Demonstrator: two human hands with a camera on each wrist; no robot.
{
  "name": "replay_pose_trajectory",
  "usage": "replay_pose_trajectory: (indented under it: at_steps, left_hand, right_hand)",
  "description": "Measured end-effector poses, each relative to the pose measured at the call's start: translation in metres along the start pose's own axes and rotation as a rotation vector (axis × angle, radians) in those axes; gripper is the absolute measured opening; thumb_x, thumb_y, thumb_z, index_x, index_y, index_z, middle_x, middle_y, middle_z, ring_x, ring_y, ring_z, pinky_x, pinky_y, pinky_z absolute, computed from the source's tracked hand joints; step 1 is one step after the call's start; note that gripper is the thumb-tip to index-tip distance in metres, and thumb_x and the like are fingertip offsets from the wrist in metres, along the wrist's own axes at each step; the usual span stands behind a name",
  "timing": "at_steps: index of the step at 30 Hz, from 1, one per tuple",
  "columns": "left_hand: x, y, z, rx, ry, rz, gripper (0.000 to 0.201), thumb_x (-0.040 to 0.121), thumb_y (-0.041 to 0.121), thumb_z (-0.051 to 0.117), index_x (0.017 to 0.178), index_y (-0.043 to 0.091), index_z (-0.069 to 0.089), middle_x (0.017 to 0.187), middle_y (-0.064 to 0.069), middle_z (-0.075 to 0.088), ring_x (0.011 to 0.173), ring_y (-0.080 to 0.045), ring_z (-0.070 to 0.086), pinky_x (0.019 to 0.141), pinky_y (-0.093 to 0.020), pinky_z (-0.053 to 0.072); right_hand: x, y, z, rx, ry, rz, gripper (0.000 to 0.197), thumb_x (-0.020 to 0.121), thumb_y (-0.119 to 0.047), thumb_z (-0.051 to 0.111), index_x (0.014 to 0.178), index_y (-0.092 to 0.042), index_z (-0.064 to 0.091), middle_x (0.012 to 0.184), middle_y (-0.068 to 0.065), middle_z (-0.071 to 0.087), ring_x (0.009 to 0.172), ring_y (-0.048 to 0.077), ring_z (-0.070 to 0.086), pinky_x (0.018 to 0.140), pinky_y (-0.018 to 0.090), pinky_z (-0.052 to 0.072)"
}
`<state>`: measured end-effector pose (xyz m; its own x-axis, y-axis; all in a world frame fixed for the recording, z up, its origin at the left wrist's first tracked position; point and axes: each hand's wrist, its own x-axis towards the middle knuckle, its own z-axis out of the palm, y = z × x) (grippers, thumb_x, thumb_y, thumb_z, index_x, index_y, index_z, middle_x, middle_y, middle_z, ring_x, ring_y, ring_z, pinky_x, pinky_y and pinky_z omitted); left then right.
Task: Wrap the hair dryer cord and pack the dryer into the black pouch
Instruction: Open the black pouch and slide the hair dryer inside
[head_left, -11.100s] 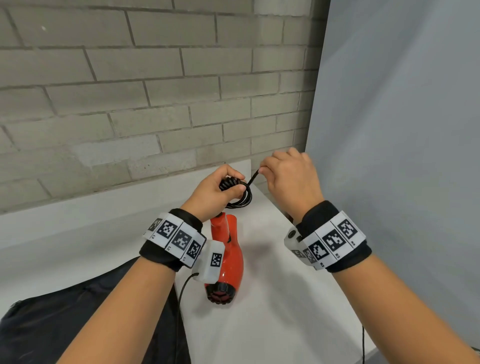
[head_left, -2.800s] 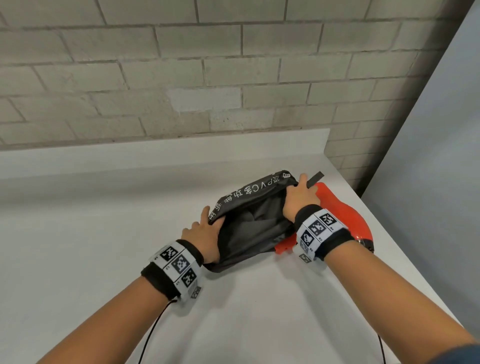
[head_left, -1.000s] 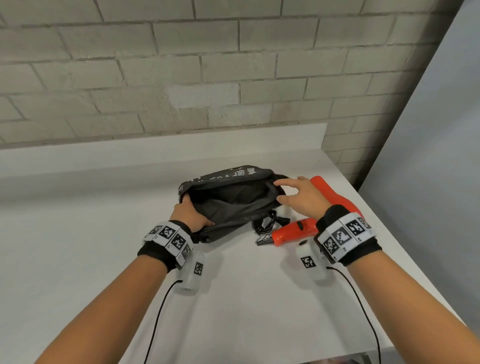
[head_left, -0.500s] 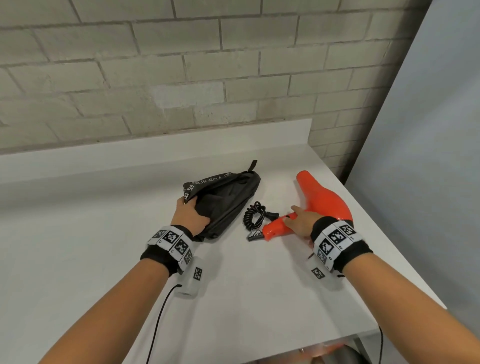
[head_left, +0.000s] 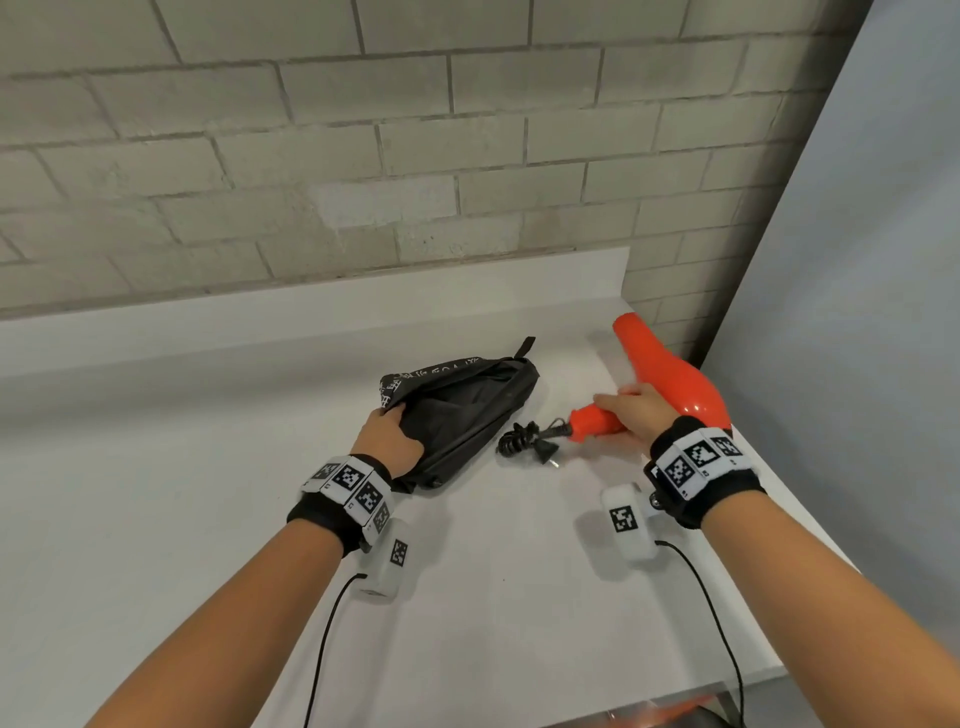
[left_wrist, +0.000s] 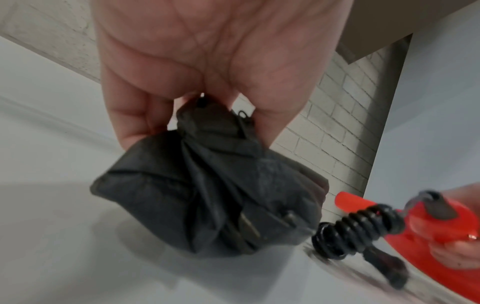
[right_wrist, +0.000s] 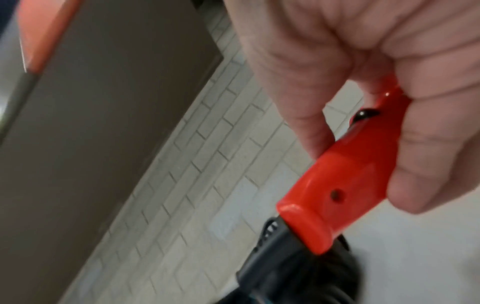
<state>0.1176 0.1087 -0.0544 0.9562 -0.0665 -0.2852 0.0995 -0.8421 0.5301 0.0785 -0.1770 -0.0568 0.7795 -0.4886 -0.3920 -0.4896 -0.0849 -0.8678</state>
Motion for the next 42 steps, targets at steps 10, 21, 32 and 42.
replay_pose_trajectory:
  at_steps: [10,21,32,42]
  left_hand:
    - [0.001,0.012,-0.006,0.077,-0.199,0.084,0.076,0.080,0.013,0.050,0.146,0.024,0.014,0.151,-0.009,0.022,0.133,-0.030,0.033,0.108,-0.035,0.034]
    - [0.014,0.026,-0.015,0.128,-0.348,0.112,0.055,0.084,0.006,0.046,0.136,0.024,0.042,0.141,-0.009,0.042,0.123,-0.025,0.044,0.095,-0.025,0.037]
    - [0.028,0.035,-0.026,0.210,-0.103,0.088,0.067,0.085,0.015,0.039,0.140,0.044,0.015,0.136,-0.016,0.023,0.111,-0.046,0.047,0.103,-0.044,0.040]
    - [0.037,0.047,-0.065,-0.253,-0.027,0.034,0.049,0.087,-0.003,0.039,0.131,0.017,0.048,0.128,-0.019,0.052,0.094,-0.030,0.054,0.070,-0.035,0.053]
  right_hand:
    - [-0.044,-0.068,-0.010,0.459,0.017,-0.424,0.033,0.082,-0.002,0.061,0.095,-0.026,0.042,0.121,0.011,0.037,0.107,0.029,0.052,0.069,0.038,0.057]
    - [-0.036,-0.043,0.014,0.216,-0.057,-0.561,0.043,0.075,0.003,0.066,0.088,-0.033,0.045,0.091,-0.003,0.041,0.086,0.019,0.048,0.071,0.043,0.055]
    - [-0.030,-0.015,0.021,-0.271,-0.050,-0.774,0.042,0.069,0.006,0.063,0.091,-0.026,0.047,0.110,0.003,0.035,0.091,0.022,0.045,0.082,0.025,0.040]
    - [-0.029,-0.005,0.019,-0.440,-0.252,-0.871,0.049,0.068,0.006,0.061,0.081,-0.039,0.047,0.111,-0.003,0.033,0.086,0.011,0.044,0.074,0.010,0.036]
